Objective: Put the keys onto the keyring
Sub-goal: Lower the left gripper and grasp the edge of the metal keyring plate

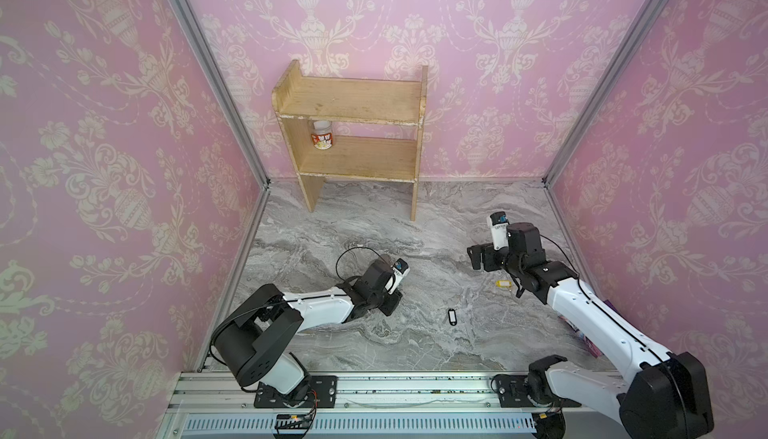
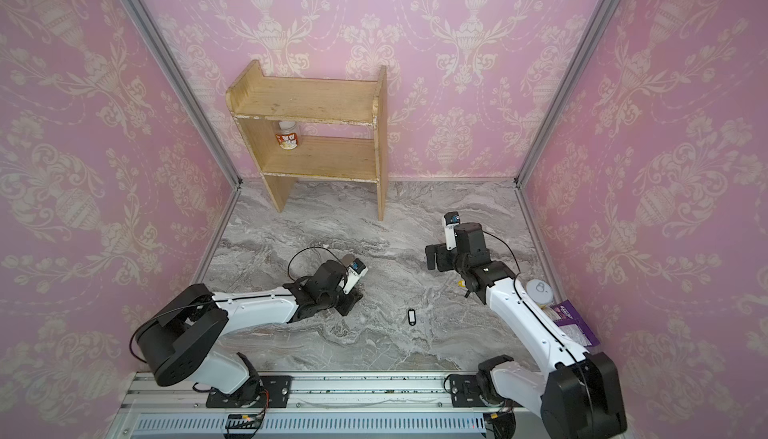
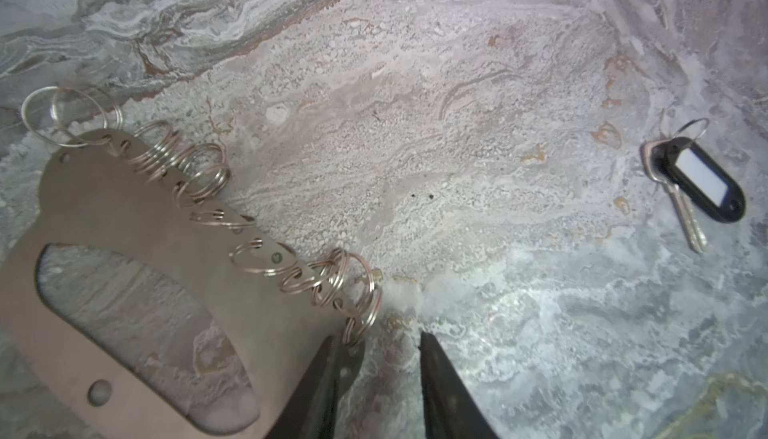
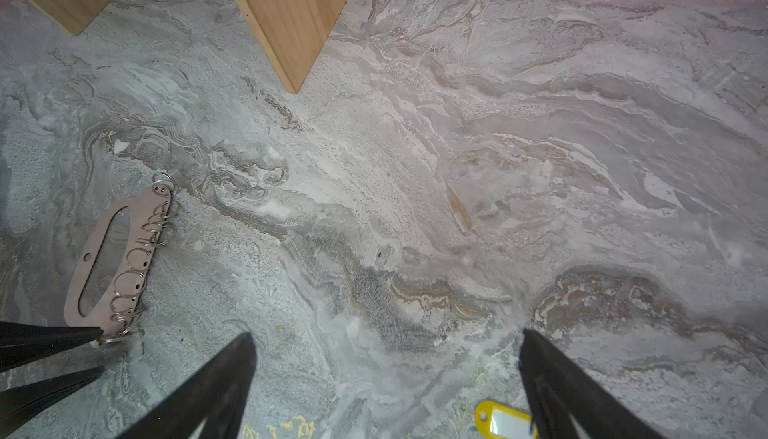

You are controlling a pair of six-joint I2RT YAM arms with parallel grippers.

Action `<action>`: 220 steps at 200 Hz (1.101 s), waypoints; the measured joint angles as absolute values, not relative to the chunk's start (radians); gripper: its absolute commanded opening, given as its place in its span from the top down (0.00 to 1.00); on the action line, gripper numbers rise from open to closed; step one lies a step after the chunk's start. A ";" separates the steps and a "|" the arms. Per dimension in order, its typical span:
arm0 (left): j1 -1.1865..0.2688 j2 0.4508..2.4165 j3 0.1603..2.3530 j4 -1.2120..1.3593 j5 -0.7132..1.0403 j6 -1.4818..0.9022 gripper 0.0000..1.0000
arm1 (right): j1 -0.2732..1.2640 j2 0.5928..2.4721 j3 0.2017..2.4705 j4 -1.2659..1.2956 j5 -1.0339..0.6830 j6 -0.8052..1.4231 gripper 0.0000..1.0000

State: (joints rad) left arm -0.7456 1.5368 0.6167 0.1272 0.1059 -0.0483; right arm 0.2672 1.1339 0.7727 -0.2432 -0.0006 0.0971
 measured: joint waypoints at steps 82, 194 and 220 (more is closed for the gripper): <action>-0.751 1.579 0.652 0.126 0.105 -0.033 0.96 | 0.267 1.134 0.773 -0.243 0.000 0.089 0.00; -0.751 1.304 0.802 -0.053 0.133 0.088 1.00 | 0.289 1.124 0.760 -0.187 -0.138 0.078 0.00; -0.752 1.206 0.835 -0.085 0.176 0.165 1.00 | 0.321 1.087 0.739 -0.144 -0.260 0.059 0.04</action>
State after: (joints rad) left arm -0.7517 1.2057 0.8349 -0.0853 0.1757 0.1654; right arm 0.3206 1.0874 0.7395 -0.1440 -0.2604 0.0589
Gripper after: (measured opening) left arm 0.039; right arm 0.982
